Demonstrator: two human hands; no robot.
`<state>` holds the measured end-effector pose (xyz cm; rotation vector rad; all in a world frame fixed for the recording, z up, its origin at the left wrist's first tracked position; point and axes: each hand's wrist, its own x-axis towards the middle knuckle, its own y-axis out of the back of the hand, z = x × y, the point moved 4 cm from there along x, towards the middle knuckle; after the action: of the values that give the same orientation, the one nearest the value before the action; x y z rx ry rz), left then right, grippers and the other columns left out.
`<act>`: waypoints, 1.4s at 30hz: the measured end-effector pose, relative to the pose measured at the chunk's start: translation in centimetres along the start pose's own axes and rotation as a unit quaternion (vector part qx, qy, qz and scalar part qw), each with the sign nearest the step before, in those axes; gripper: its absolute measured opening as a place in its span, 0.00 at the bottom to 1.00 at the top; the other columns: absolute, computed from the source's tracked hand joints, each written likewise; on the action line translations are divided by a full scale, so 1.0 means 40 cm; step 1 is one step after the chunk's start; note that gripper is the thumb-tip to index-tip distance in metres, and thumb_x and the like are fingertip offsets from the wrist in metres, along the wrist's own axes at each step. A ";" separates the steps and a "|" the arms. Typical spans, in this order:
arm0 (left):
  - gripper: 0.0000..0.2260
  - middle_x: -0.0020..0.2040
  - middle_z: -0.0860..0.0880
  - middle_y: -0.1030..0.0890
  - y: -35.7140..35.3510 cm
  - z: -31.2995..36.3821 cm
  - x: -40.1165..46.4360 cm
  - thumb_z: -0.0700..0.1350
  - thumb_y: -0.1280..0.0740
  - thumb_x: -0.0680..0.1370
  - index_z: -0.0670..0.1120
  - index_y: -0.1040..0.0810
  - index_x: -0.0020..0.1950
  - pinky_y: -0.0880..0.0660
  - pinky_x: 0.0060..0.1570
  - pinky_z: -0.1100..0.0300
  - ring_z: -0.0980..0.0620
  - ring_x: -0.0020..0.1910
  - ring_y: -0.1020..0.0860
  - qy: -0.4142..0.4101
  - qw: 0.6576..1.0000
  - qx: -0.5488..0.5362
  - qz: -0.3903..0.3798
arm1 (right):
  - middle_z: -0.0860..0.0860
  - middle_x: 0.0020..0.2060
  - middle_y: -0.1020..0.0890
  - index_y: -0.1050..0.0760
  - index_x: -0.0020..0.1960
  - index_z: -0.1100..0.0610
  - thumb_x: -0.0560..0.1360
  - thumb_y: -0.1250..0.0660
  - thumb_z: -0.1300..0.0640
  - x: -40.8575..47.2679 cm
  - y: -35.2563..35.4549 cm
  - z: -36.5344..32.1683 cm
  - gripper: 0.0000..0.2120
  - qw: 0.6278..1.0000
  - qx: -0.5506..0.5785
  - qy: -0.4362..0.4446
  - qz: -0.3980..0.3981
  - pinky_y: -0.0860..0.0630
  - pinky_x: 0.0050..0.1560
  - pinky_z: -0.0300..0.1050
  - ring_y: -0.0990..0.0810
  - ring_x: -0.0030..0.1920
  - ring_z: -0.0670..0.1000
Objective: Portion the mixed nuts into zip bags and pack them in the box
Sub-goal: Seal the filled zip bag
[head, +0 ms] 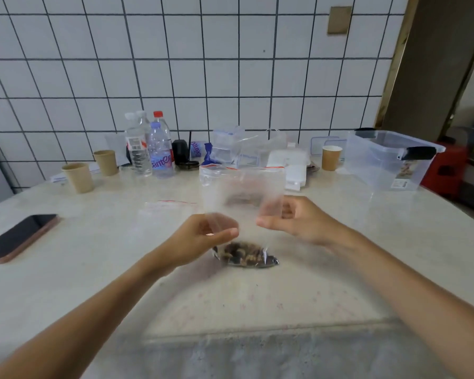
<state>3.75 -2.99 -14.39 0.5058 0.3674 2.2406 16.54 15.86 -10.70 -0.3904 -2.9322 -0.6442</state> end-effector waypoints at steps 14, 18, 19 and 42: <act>0.12 0.49 0.47 0.12 -0.065 0.006 0.087 0.56 0.32 0.81 0.50 0.13 0.49 0.17 0.53 0.50 0.48 0.50 0.13 -0.001 0.990 -0.128 0.062 | 0.58 0.38 0.12 0.21 0.35 0.53 0.85 0.43 0.55 0.013 -0.023 0.079 0.21 0.949 0.210 -0.063 0.228 0.18 0.41 0.41 0.12 0.42 0.59; 0.13 0.49 0.54 0.12 -0.083 -0.013 0.107 0.58 0.34 0.81 0.52 0.14 0.53 0.19 0.53 0.53 0.55 0.50 0.14 -0.055 0.995 -0.035 0.076 | 0.56 0.35 0.13 0.25 0.44 0.58 0.85 0.43 0.56 0.034 0.099 0.094 0.14 0.930 0.222 -0.060 0.288 0.19 0.38 0.42 0.13 0.37 0.58; 0.09 0.49 0.57 0.13 -0.090 -0.026 0.108 0.56 0.33 0.81 0.54 0.15 0.52 0.19 0.53 0.56 0.58 0.49 0.15 -0.072 0.995 0.018 0.073 | 0.55 0.34 0.14 0.25 0.45 0.58 0.85 0.43 0.55 0.039 0.134 0.099 0.14 0.926 0.210 -0.064 0.305 0.20 0.36 0.40 0.13 0.37 0.57; 0.10 0.58 0.68 0.20 -0.137 -0.092 0.114 0.61 0.36 0.79 0.64 0.18 0.55 0.22 0.59 0.59 0.64 0.61 0.21 -0.191 0.951 0.244 -0.019 | 0.56 0.41 0.12 0.22 0.45 0.58 0.84 0.40 0.49 0.294 0.415 0.332 0.16 0.922 -0.026 -0.206 0.327 0.26 0.37 0.44 0.14 0.35 0.47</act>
<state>2.79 3.63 -18.80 1.1596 0.7208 1.9465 9.04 38.70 -14.18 -1.5925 -2.8345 -0.5825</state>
